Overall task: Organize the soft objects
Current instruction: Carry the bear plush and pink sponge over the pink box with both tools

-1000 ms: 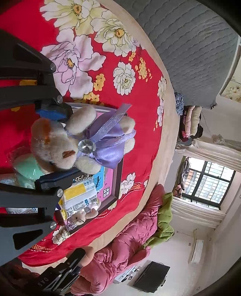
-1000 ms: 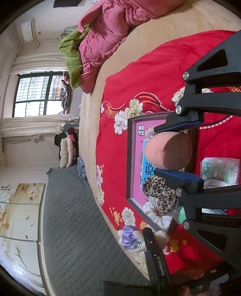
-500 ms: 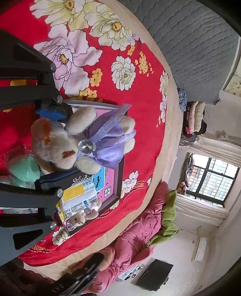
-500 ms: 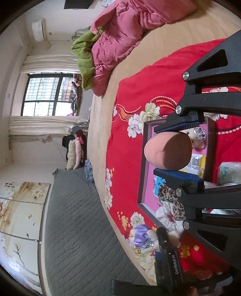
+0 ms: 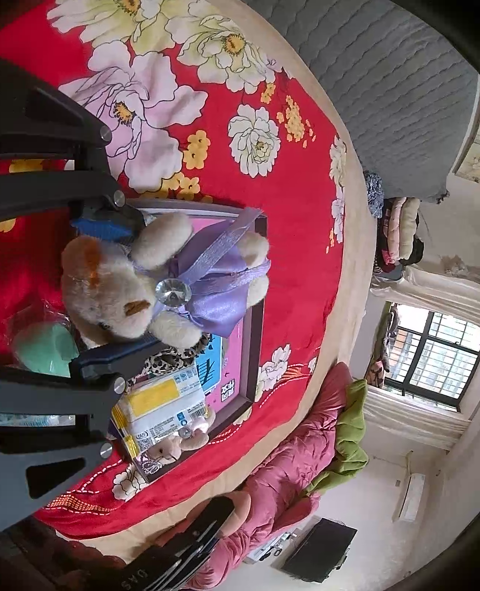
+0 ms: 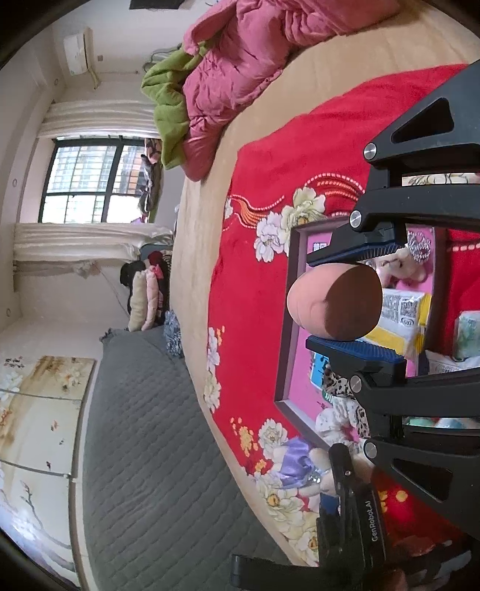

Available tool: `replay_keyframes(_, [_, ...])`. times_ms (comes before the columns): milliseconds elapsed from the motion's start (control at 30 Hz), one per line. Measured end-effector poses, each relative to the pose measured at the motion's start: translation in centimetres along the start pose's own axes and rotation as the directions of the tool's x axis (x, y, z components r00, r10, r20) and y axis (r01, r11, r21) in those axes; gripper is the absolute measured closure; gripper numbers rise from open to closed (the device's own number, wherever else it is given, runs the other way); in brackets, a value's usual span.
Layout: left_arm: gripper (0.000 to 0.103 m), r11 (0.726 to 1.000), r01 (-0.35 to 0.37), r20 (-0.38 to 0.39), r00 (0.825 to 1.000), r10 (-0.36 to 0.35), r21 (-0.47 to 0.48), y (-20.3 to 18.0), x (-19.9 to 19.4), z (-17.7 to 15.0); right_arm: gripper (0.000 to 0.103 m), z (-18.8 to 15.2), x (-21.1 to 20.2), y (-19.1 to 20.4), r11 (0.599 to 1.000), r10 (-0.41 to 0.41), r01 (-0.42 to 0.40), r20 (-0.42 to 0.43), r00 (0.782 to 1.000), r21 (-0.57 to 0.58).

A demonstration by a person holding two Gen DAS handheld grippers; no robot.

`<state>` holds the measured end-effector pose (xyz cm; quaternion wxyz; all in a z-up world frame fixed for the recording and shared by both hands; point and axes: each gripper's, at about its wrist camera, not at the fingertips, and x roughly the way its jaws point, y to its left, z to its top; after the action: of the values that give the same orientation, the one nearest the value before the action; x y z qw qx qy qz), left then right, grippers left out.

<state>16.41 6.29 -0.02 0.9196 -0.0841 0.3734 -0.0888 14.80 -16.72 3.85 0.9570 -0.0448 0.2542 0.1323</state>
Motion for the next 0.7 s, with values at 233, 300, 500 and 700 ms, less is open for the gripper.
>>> replay_keyframes(233, [0.056, 1.000, 0.005, -0.034, 0.999, -0.005, -0.002, 0.4, 1.0, -0.2, 0.064, -0.9, 2.7, 1.8, 0.999, 0.040, -0.042, -0.059, 0.997, -0.028])
replay_keyframes(300, [0.056, 1.000, 0.012, -0.045, 0.999, -0.012, -0.008, 0.5, 1.3, -0.2, 0.064, -1.2, 3.3, 2.3, 0.998, 0.045, -0.048, -0.073, 0.996, -0.032])
replay_keyframes(500, [0.056, 1.000, 0.021, -0.072, 0.997, -0.022, -0.013, 0.8, 2.1, -0.2, 0.064, -1.6, 4.8, 3.2, 0.997, 0.053, -0.058, -0.098, 0.994, -0.043])
replay_keyframes(700, [0.056, 0.999, 0.021, -0.082, 0.996, -0.023, -0.028, 1.2, 2.7, -0.1, 0.064, -1.9, 5.9, 3.4, 0.998, 0.055, -0.060, -0.123, 0.991, -0.033])
